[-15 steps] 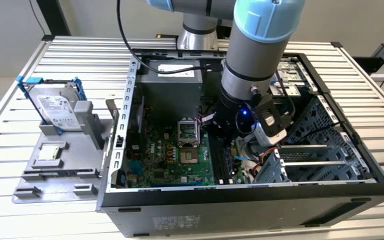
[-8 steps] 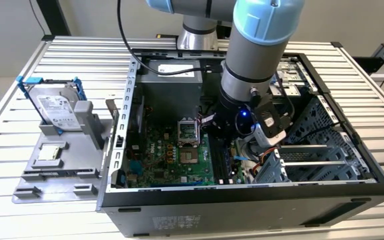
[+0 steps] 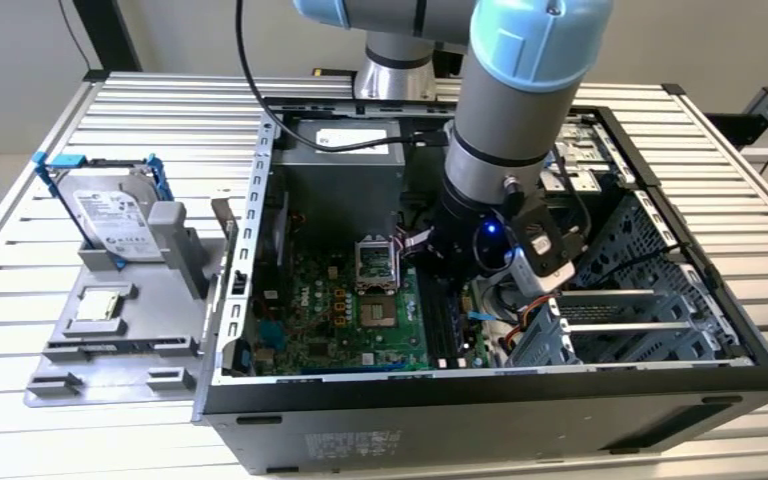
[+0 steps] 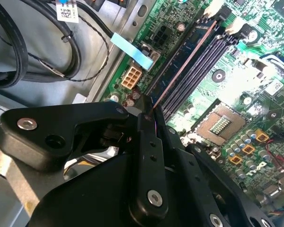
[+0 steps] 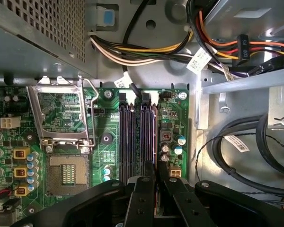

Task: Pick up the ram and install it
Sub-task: 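Insert the ram into the slot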

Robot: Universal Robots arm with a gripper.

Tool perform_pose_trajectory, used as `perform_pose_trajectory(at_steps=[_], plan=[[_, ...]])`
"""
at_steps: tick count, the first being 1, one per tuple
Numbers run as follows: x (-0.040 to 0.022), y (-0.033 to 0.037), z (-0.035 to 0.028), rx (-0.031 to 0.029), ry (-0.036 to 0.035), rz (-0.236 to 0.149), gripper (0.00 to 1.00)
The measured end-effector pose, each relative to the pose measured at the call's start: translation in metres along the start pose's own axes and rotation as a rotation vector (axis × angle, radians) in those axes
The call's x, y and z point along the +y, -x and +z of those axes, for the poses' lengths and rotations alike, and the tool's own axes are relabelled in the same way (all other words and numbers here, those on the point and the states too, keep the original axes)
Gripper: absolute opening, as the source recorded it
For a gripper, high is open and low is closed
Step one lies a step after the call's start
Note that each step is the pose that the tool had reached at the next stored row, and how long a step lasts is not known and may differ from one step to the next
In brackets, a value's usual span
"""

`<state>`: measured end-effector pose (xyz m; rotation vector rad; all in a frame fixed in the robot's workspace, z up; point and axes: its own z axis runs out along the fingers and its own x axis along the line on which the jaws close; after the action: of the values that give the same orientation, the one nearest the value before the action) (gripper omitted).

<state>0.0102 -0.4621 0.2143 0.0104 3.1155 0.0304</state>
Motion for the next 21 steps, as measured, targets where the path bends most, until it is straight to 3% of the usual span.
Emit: perform_pose_trajectory(at_steps=[9,20,21], plan=[[-0.0005,0.0,0.002,0.001,-0.0004,0.0,0.0],[-0.0006,-0.0001,0.0044,0.0074,-0.0009,0.0,0.0],[-0.0006,-0.0001,0.0045,0.008,-0.0009,0.0,1.0]])
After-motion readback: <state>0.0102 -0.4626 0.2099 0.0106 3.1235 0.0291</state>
